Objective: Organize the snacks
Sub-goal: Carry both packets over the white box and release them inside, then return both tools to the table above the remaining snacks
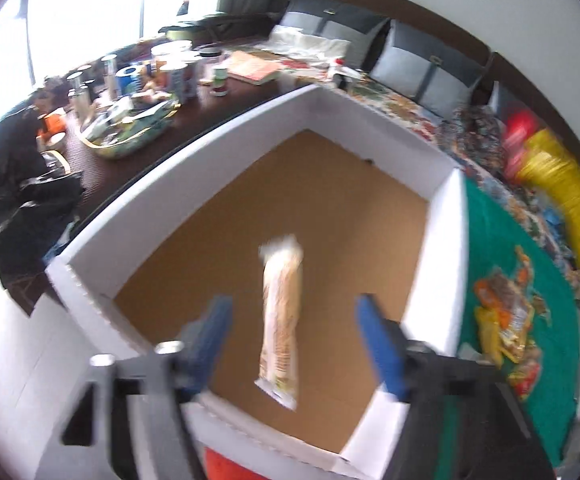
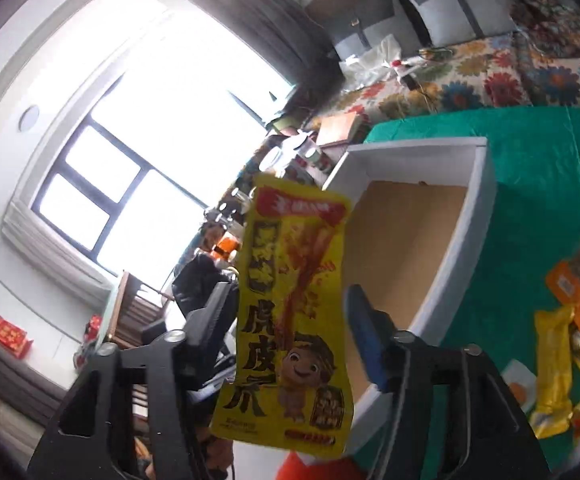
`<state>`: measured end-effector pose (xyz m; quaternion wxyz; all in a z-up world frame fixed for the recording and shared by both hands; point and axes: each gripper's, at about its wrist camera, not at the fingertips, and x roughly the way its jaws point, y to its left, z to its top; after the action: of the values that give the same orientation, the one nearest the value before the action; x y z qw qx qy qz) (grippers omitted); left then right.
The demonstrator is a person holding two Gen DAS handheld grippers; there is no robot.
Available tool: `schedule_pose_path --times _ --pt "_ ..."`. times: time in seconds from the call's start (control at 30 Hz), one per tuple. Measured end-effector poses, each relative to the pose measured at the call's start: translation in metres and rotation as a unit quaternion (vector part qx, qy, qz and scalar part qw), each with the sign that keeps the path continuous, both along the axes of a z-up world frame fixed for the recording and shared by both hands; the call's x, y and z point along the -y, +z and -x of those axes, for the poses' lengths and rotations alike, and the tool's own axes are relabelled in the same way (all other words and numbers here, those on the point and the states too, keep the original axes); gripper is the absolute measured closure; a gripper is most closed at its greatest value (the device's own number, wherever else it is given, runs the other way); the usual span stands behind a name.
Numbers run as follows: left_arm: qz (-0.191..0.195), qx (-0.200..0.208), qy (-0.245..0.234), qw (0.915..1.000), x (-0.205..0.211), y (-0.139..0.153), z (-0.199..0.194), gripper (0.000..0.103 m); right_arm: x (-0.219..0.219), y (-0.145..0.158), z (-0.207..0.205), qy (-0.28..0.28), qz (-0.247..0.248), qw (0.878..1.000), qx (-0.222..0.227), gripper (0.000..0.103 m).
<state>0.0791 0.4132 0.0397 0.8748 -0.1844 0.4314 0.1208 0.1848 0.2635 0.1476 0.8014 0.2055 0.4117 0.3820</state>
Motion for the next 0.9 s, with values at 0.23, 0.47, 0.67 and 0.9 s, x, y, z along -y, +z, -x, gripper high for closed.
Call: schedule_pose_path --times 0.23,0.47,0.67,0.9 --pt "-0.039 0.033 0.027 0.9983 0.012 -0.001 0.02 0.027 0.044 -0.011 -0.001 -0.046 -0.021 0.999 0.005 0.018" --pt "-0.027 0.097 -0.055 0.9935 0.073 0.004 -0.003 0.022 0.204 -0.091 0.023 -0.183 0.209 0.958 0.071 0.018" --pt "-0.059 0.02 -0.073 0.9954 0.114 -0.034 -0.037 0.023 0.369 -0.166 0.089 -0.306 0.346 0.885 0.051 0.018" --pt "-0.045 0.009 -0.074 0.9962 0.145 -0.035 -0.035 0.023 0.466 -0.205 0.114 -0.386 0.39 0.836 0.006 0.018"
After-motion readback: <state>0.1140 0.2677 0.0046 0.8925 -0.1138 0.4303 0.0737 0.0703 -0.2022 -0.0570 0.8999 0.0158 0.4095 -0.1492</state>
